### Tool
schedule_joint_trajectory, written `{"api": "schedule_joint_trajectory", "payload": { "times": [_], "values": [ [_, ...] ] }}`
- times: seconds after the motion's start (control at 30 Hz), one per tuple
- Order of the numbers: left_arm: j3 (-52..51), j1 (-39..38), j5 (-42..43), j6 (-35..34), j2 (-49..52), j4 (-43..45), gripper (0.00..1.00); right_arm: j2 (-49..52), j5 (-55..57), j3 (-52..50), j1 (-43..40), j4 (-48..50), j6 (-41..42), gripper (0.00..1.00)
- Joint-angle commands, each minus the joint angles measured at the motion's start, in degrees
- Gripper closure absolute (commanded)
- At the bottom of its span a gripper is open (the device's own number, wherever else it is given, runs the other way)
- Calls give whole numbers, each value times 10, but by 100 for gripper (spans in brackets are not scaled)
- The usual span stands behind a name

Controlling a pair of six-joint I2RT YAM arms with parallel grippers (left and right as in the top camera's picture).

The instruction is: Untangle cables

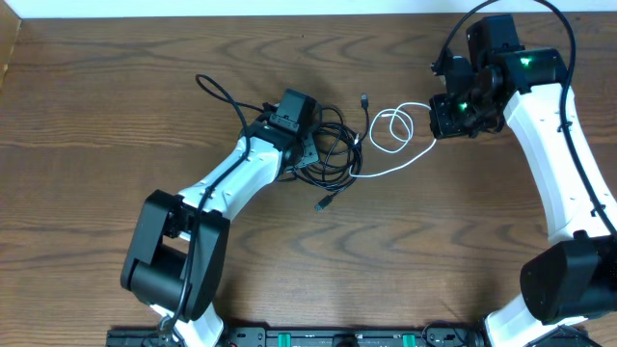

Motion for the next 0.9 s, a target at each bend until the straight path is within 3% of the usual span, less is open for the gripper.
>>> {"api": "schedule_joint_trajectory", "payload": {
  "times": [0.0, 0.07, 0.13, 0.2, 0.3, 0.33, 0.4, 0.47, 0.6, 0.77, 0.87],
  "values": [
    [0, 0, -4, -5, 20, 0, 26, 0, 4, -2, 0, 0, 8, 99],
    [0, 0, -3, -5, 32, 0, 25, 0, 4, -2, 0, 1, 8, 99],
    [0, -1, -3, -5, 51, 0, 35, 0, 4, -2, 0, 3, 8, 99],
    [0, -1, -3, -5, 63, 0, 50, 0, 4, -2, 0, 6, 8, 99],
    [0, -1, -4, -5, 70, -2, 85, 0, 4, -2, 0, 9, 8, 99],
    [0, -1, -4, -5, 70, -2, 92, 0, 6, -2, 0, 10, 8, 99],
    [0, 3, -28, -5, 66, -2, 92, 0, 16, -2, -2, 12, 8, 99],
    [0, 19, -93, -5, 58, -7, 93, -2, -50, 0, -16, 9, 3, 99],
    [0, 63, -140, -14, 54, -16, 93, -11, -157, 16, -64, -21, -69, 99],
    [0, 140, -155, -117, 54, -46, 92, -34, -154, 25, -186, -44, -63, 99],
    [0, 178, -96, -192, 54, -52, 92, -37, -157, 25, -264, -49, -17, 99]
  ]
}}
